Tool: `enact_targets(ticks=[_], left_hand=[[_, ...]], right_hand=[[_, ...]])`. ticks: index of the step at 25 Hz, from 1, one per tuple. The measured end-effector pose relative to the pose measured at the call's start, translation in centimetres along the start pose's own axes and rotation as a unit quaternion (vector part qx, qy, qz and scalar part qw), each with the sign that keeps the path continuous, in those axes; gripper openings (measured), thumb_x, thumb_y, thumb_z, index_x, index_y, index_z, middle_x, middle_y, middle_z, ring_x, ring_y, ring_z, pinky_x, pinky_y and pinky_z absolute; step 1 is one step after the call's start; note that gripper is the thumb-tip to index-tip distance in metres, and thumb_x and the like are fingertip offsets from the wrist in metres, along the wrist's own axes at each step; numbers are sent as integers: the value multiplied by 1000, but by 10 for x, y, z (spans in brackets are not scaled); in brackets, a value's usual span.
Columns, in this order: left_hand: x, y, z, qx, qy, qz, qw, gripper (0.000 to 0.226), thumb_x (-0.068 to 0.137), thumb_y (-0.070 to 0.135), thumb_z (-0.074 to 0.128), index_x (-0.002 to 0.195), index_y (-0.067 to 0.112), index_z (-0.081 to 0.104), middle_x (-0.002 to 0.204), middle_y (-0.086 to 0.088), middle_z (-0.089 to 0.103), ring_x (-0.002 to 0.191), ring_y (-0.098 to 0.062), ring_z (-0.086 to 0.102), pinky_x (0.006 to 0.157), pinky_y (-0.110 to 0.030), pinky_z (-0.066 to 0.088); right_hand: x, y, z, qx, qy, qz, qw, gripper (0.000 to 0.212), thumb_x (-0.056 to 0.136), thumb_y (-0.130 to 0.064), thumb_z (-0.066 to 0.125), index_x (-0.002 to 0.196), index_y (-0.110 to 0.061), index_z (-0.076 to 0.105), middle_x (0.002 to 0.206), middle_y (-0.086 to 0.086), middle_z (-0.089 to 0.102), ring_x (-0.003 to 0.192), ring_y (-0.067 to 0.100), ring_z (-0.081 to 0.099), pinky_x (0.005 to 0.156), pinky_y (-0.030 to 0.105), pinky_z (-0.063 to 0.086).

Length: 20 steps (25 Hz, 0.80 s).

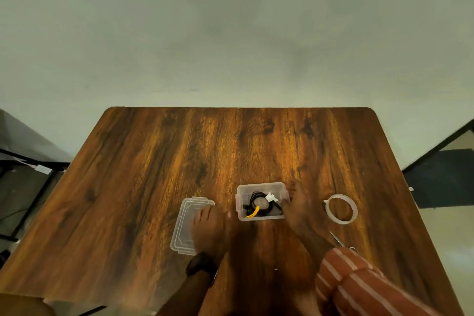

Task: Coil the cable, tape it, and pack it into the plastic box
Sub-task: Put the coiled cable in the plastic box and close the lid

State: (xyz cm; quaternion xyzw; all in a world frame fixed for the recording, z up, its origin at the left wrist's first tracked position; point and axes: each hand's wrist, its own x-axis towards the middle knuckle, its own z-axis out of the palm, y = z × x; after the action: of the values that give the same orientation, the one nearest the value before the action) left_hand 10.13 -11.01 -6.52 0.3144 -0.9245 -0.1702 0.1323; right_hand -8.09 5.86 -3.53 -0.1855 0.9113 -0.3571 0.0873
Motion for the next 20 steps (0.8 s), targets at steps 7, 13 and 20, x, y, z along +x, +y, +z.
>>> enact_targets(ticks=[7,13,20], left_hand=[[-85,-36,4,90,-134,-182,970,35,99,42,43,126,24,56,135,-1,55,121,-21,47,103,-37,38],[-49,-4,-58,-54,-24,-155,986,26,99,28,53,115,9,59,123,-12,57,111,-28,53,100,-49,43],[28,83,-101,-249,60,-40,966,13,103,9,44,101,3,56,95,-10,61,78,-10,54,65,-15,44]], right_hand=[[5,19,-1,76,-55,23,995,44,84,-23,76,125,-15,60,119,4,71,107,23,68,91,44,57],[-8,29,-11,195,13,17,981,40,88,-10,71,126,-15,61,123,3,67,112,21,64,94,42,54],[12,1,-41,266,-135,-24,954,51,91,-20,70,139,-14,53,121,-4,65,107,9,62,77,13,50]])
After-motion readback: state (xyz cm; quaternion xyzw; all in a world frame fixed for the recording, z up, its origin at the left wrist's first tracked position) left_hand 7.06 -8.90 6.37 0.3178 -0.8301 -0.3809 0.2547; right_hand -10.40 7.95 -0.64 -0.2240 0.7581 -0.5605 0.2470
